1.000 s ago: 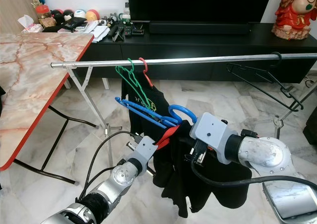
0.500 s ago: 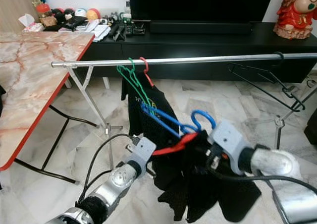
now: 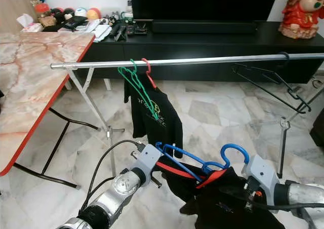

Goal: Hang hanger

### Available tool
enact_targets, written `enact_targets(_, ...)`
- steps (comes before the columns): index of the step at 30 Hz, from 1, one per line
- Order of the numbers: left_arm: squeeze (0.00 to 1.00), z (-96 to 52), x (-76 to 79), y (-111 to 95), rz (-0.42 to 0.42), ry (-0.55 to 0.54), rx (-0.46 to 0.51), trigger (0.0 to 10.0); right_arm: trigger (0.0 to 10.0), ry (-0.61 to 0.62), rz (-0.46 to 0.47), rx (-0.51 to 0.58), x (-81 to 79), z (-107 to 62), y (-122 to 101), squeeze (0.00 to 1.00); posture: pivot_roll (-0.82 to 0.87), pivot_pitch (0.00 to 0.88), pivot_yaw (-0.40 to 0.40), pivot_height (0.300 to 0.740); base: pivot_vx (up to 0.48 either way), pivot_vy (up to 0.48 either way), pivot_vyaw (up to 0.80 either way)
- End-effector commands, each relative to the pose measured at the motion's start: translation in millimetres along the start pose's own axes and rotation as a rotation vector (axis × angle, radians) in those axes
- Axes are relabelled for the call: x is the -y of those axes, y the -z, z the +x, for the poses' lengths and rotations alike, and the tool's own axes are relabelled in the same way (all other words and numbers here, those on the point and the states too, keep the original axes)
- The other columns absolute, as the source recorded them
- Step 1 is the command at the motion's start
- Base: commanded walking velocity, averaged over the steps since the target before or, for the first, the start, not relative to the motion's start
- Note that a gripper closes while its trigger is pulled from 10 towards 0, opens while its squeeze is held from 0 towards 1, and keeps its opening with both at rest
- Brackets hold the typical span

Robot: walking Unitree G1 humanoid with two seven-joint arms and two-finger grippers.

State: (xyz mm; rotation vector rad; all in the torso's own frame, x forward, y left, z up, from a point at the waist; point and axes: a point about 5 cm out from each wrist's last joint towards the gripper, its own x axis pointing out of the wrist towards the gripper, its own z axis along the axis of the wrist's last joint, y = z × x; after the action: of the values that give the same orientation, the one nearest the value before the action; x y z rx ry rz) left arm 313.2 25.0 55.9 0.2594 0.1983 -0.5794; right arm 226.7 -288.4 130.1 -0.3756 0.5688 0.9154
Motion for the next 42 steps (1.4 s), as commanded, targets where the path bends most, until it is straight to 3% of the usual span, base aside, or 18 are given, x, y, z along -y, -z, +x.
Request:
enact_targets(1, 0.00, -4.3, -9.2, 6, -0.002, -0.030, -0.021, 0.0, 0.0, 0.019, -0.008, -0.105, 3.8, -12.3, 13, 0.00, -0.14, 0.125, 0.040, 0.740, 0.000, 0.000, 0.00)
enact_targets(8, 0.00, -3.5, -14.7, 2, 0.019, -0.044, -0.014, 0.0, 0.0, 0.044, -0.051, -0.335, 10.9, -25.1, 42, 0.00, -0.13, 0.127, 0.035, 0.740, 0.000, 0.000, 0.00)
enact_targets(10, 0.00, -3.5, -15.9, 2, 0.019, -0.046, -0.015, 0.0, 0.0, 0.055, -0.058, -0.353, 13.1, -28.2, 43, 0.00, -0.13, 0.129, 0.033, 0.740, 0.000, 0.000, 0.00)
enact_targets(14, 0.00, -4.3, -16.5, 4, 0.034, -0.039, -0.023, 0.0, 0.0, 0.129, -0.057, -0.245, 23.1, -32.6, 31, 0.00, -0.14, 0.137, 0.032, 0.740, 0.000, 0.000, 0.00)
enact_targets(15, 0.00, -4.5, -15.6, 4, 0.037, -0.034, -0.024, 0.0, 0.0, 0.145, -0.047, -0.171, 25.4, -34.5, 23, 0.00, -0.14, 0.138, 0.032, 0.740, 0.000, 0.000, 0.00)
enact_targets(16, 0.00, -4.5, -15.6, 4, 0.037, -0.034, -0.024, 0.0, 0.0, 0.145, -0.047, -0.171, 25.4, -34.5, 23, 0.00, -0.14, 0.138, 0.032, 0.740, 0.000, 0.000, 0.00)
enact_targets(19, 0.00, -4.4, -13.6, 3, 0.039, -0.029, -0.021, 0.0, 0.0, 0.103, -0.010, -0.036, 22.2, -39.0, 14, 0.00, -0.14, 0.143, 0.032, 0.740, 0.000, 0.000, 0.00)
enact_targets(29, 0.00, -3.4, -11.0, 1, 0.047, -0.013, -0.016, 0.0, 0.0, -0.043, 0.039, -0.057, 6.5, -44.3, 29, 0.00, -0.14, 0.151, 0.034, 0.740, 0.000, 0.000, 0.00)
enact_targets(36, 0.00, -4.6, -13.2, 2, 0.054, -0.011, -0.023, 0.0, 0.0, -0.111, 0.092, 0.110, 2.0, -46.1, 23, 0.00, -0.14, 0.155, 0.038, 0.740, 0.000, 0.000, 0.00)
enact_targets(40, 0.00, -5.2, -12.1, 3, 0.058, 0.000, -0.026, 0.0, 0.0, -0.166, 0.093, 0.051, -6.5, -44.5, 30, 0.00, -0.14, 0.160, 0.042, 0.740, 0.000, 0.000, 0.00)
enact_targets(42, 0.00, -5.3, -11.2, 3, 0.062, 0.012, -0.026, 0.0, 0.0, -0.198, 0.079, -0.141, -13.8, -46.2, 50, 0.00, -0.14, 0.164, 0.046, 0.740, 0.000, 0.000, 0.00)
